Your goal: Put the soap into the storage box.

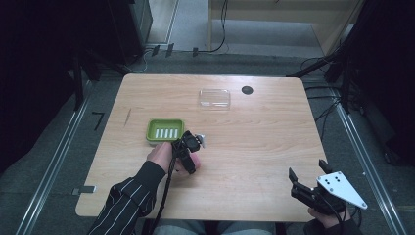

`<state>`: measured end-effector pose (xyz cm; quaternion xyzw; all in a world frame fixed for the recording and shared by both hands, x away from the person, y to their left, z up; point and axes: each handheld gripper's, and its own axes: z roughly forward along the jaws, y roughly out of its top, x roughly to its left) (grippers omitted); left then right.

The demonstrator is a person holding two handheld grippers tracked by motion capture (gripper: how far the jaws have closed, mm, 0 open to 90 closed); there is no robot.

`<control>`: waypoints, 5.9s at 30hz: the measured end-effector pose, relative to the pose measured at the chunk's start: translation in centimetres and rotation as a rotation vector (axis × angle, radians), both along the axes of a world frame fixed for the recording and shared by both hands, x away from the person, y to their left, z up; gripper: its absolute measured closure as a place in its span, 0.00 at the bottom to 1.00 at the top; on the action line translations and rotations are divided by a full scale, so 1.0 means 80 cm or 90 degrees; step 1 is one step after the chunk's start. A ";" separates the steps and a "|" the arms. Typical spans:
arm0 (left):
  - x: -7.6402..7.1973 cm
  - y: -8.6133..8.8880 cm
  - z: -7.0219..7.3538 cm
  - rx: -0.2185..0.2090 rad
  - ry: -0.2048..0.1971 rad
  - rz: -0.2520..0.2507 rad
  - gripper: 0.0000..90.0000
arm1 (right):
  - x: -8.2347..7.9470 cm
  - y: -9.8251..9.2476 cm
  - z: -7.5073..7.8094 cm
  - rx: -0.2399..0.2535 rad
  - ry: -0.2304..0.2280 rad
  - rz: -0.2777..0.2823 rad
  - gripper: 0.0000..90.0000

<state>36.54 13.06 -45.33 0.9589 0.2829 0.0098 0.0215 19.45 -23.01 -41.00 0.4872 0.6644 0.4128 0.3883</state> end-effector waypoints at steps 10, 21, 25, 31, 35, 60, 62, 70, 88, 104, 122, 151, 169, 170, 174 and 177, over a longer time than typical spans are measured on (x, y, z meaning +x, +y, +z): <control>-0.001 0.000 0.000 -0.002 -0.003 -0.008 0.41 | 0.000 0.000 0.000 0.001 0.000 0.000 0.15; -0.001 0.001 0.000 -0.006 -0.005 -0.011 0.42 | 0.000 0.000 0.000 0.001 0.000 -0.001 0.15; -0.002 0.001 -0.001 -0.008 -0.006 -0.011 0.42 | 0.000 0.000 0.000 0.000 -0.001 -0.001 0.15; -0.002 0.001 -0.001 -0.006 -0.007 -0.012 0.42 | 0.000 0.000 0.000 0.000 -0.001 0.000 0.15; -0.003 0.001 -0.001 -0.006 -0.012 -0.016 0.43 | 0.000 0.000 0.000 0.000 -0.001 0.000 0.15; -0.007 0.011 0.010 0.011 -0.009 -0.049 0.43 | 0.000 0.000 0.000 0.003 -0.002 -0.002 0.15; -0.007 0.012 0.012 0.011 -0.011 -0.060 0.43 | 0.000 0.000 0.000 0.003 -0.002 -0.003 0.15; -0.009 0.017 0.017 0.023 -0.008 -0.074 0.43 | 0.000 0.000 0.000 0.003 -0.002 -0.003 0.15; -0.003 0.035 0.026 0.024 -0.006 -0.085 0.43 | 0.000 0.000 0.000 0.001 -0.001 -0.002 0.15; 0.004 0.043 0.036 0.035 -0.008 -0.094 0.43 | 0.000 0.000 0.000 0.001 -0.002 0.000 0.15; 0.016 0.045 0.047 0.043 -0.003 -0.110 0.43 | 0.000 0.000 0.000 0.000 -0.001 0.000 0.15; 0.036 0.043 0.067 0.041 -0.005 -0.140 0.43 | 0.001 0.001 0.000 0.002 0.002 0.000 0.15; 0.049 0.047 0.084 0.022 -0.026 -0.151 0.43 | 0.002 0.001 0.000 0.001 0.002 0.000 0.15; 0.050 0.047 0.084 0.022 -0.025 -0.153 0.43 | 0.002 0.001 0.000 0.001 0.003 0.000 0.15; 0.053 0.049 0.085 0.021 -0.027 -0.148 0.43 | 0.002 0.001 0.000 0.002 0.003 0.000 0.15; 0.055 0.052 0.086 0.019 -0.030 -0.149 0.43 | 0.002 0.001 0.000 0.001 0.003 0.000 0.15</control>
